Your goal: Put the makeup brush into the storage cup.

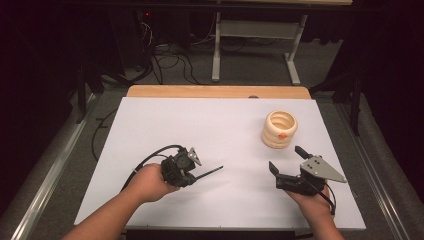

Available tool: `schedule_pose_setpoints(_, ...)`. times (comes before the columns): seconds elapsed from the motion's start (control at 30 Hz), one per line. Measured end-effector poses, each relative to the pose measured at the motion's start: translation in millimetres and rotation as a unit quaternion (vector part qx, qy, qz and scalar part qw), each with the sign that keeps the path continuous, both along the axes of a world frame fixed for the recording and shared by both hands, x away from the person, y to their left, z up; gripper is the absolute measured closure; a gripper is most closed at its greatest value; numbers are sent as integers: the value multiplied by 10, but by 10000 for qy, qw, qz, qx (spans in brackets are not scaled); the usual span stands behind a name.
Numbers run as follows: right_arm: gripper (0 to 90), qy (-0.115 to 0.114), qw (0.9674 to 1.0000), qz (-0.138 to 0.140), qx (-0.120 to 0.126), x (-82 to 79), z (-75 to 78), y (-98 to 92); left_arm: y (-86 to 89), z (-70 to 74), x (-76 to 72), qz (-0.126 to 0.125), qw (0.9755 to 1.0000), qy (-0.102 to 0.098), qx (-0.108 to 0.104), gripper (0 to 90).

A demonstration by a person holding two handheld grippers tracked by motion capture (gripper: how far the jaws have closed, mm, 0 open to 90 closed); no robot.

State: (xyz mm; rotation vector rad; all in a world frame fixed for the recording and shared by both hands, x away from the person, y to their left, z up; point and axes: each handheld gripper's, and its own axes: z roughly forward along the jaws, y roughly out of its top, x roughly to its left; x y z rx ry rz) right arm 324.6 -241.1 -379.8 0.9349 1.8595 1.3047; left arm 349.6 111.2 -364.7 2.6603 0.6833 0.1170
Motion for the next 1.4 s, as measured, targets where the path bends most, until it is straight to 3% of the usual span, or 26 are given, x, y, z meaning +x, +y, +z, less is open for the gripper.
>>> schedule_pose_setpoints(0.1,74,-80,9998,-16,-184,151,10,165,-14,-18,0,-32,10000,17,34,834)
schedule_pose_setpoints(0.27,81,-65,9981,10,-620,273,-55,325,-30,-29,-6,-94,10000,23,21,834)
schedule_pose_setpoints(0.33,82,-99,9959,-10,-905,267,-107,361,-30,-30,-9,-92,10000,23,17,834)
schedule_pose_setpoints(0.4,84,-49,9946,-19,-1040,244,-193,385,-30,-34,-14,-95,10000,28,1,834)
schedule_pose_setpoints(0.47,85,11,9902,11,-1399,221,-279,415,-34,-29,-20,-103,9999,50,-44,834)
schedule_pose_setpoints(0.5,85,11,9902,11,-1399,221,-279,415,-34,-29,-20,-103,9999,50,-44,834)
schedule_pose_setpoints(0.53,90,12,9854,44,-1702,207,-326,446,-37,-24,-24,-125,9999,65,-68,834)
schedule_pose_setpoints(0.6,91,11,9812,77,-1927,197,-368,484,-42,-17,-32,-125,9999,57,-82,834)
schedule_pose_setpoints(0.63,91,11,9812,77,-1927,197,-368,484,-44,-15,-36,-126,9999,53,-81,834)
schedule_pose_setpoints(0.7,96,-61,9749,103,-2225,185,-403,524,-47,-7,-42,-126,9999,52,-70,834)
schedule_pose_setpoints(0.73,99,-122,9702,143,-2416,171,-435,563,-47,-3,-43,-116,9999,54,-82,833)
schedule_pose_setpoints(0.8,106,-222,9645,154,-2627,158,-458,591,-43,5,-42,-111,9999,52,-112,833)
schedule_pose_setpoints(0.83,106,-222,9645,154,-2627,158,-458,591,-43,5,-42,-111,9999,52,-112,833)
schedule_pose_setpoints(0.87,111,-273,9622,160,-2706,155,-466,599,-41,6,-41,-110,9999,57,-108,833)
schedule_pose_setpoints(0.93,119,-378,9543,181,-2958,152,-482,610,-36,9,-39,-107,9999,57,-94,834)
schedule_pose_setpoints(0.97,119,-378,9543,181,-2958,152,-482,610,-36,9,-39,-107,9999,57,-94,834)
schedule_pose_setpoints(1.03,121,-462,9473,203,-3165,150,-498,618,-28,16,-36,-103,9999,60,-101,833)
schedule_pose_setpoints(1.1,126,-534,9441,218,-3246,144,-514,636,-26,17,-36,-100,9999,63,-111,833)
schedule_pose_setpoints(1.17,141,-594,9373,274,-3424,133,-520,649,-24,24,-36,-98,9999,64,-110,833)
schedule_pose_setpoints(1.2,141,-594,9373,274,-3424,133,-520,649,-22,28,-36,-101,9999,52,-107,833)
schedule_pose_setpoints(1.23,146,-679,9320,317,-3546,117,-528,668,-16,38,-34,-94,9999,49,-90,833)
schedule_pose_setpoints(1.27,146,-679,9320,317,-3546,117,-528,668,-16,38,-34,-94,9999,49,-90,834)
schedule_pose_setpoints(1.3,150,-764,9266,357,-3664,103,-526,685,-13,39,-33,-87,9999,46,-95,833)
schedule_pose_setpoints(1.37,151,-828,9247,353,-3698,94,-528,698,-12,40,-34,-93,9999,52,-68,834)
schedule_pose_setpoints(1.4,152,-910,9216,364,-3756,75,-530,718,-13,36,-36,-101,9999,46,-53,834)
